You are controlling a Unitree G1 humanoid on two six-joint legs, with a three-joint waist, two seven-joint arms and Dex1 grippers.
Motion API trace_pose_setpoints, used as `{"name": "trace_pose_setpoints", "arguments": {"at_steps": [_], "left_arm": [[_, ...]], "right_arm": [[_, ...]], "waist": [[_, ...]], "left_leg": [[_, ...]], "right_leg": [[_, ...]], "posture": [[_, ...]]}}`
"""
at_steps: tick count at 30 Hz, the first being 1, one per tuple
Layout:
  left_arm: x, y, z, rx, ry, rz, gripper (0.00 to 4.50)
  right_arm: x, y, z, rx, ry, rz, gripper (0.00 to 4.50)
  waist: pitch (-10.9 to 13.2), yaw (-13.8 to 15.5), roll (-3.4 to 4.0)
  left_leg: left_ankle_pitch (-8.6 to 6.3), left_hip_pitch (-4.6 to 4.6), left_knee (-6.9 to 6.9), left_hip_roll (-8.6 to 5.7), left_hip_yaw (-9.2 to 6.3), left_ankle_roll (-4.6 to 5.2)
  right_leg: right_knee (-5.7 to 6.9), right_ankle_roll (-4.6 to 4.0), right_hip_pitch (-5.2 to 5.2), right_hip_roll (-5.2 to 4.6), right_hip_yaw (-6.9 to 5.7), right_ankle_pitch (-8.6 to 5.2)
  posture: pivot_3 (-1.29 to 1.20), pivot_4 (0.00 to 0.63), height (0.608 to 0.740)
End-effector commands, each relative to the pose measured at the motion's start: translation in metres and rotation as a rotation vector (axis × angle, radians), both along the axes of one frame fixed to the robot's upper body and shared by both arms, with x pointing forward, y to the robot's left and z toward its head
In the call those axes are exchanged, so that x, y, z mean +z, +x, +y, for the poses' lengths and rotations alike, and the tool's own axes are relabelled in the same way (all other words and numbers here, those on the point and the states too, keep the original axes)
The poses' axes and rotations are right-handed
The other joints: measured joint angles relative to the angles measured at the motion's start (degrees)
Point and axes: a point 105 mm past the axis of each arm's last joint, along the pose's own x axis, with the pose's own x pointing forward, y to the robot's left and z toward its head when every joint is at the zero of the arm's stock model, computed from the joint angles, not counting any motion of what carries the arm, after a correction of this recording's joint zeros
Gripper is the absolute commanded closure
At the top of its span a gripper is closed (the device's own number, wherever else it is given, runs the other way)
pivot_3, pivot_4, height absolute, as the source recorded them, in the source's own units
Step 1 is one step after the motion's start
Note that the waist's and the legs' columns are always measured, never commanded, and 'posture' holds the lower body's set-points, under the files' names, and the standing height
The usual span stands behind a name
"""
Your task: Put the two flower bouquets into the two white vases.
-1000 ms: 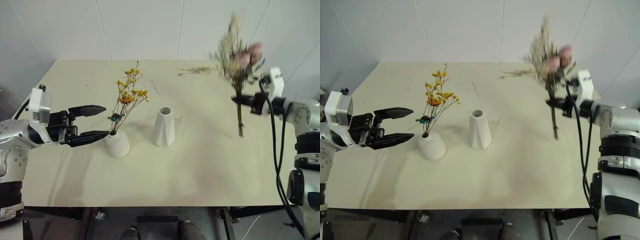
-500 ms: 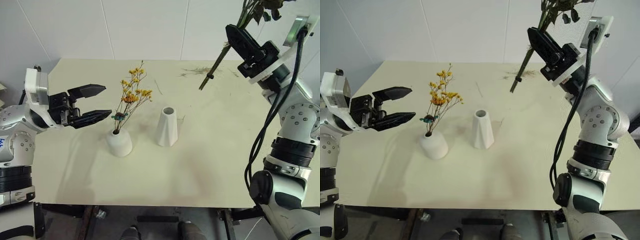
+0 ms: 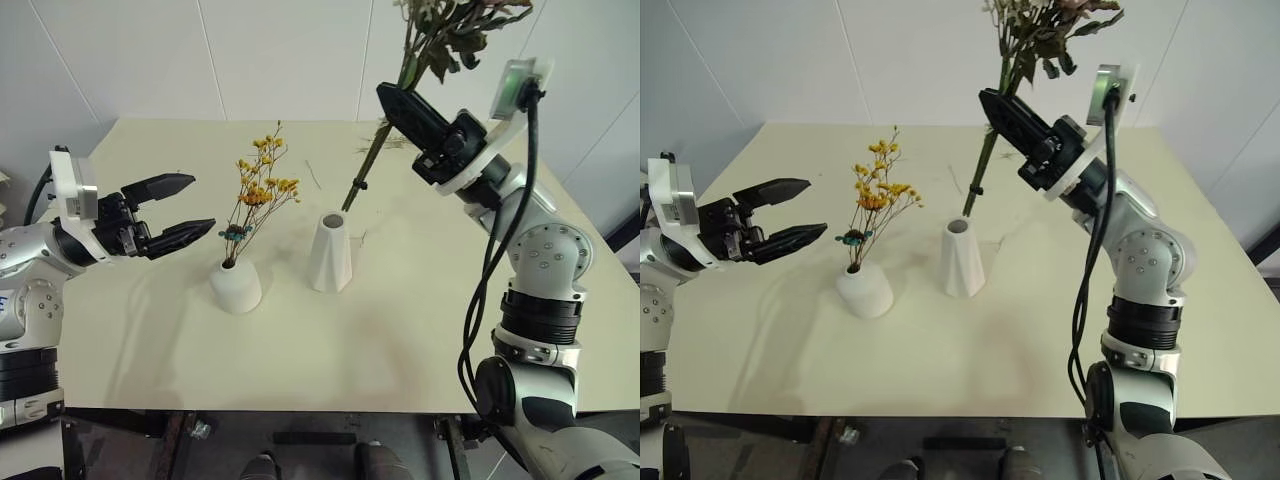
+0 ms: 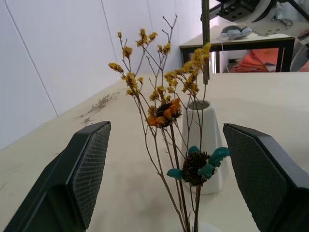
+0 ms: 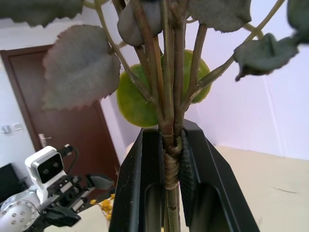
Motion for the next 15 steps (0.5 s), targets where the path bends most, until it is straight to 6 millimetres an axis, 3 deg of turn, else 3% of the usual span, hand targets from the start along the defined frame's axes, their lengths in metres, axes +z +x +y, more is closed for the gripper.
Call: {"name": "trace_pose_setpoints", "arguments": {"at_steps": [1, 15], "left_arm": [[0.012, -0.008, 0.001, 0.017, 0.01, -0.066, 0.52], [0.013, -0.011, -0.001, 0.039, 0.019, -0.073, 0.52]], "right_arm": [[0.016, -0.012, 0.005, 0.037, 0.02, -0.077, 4.41], [-0.007, 0.01, 0.016, 0.01, -0.029, -0.055, 4.41]], "waist": [[0.0, 0.06, 0.0], [0.0, 0.01, 0.0]], "left_leg": [[0.0, 0.0, 0.0, 0.0, 0.0, 0.0], [0.0, 0.0, -0.02, 0.09, -0.01, 0.0]], "right_leg": [[0.0, 0.0, 0.0, 0.0, 0.0, 0.0], [-0.04, -0.06, 0.0, 0.11, 0.0, 0.02]], "posture": [[0.0, 0.15, 0.74], [0.0, 0.15, 0.74]]}}
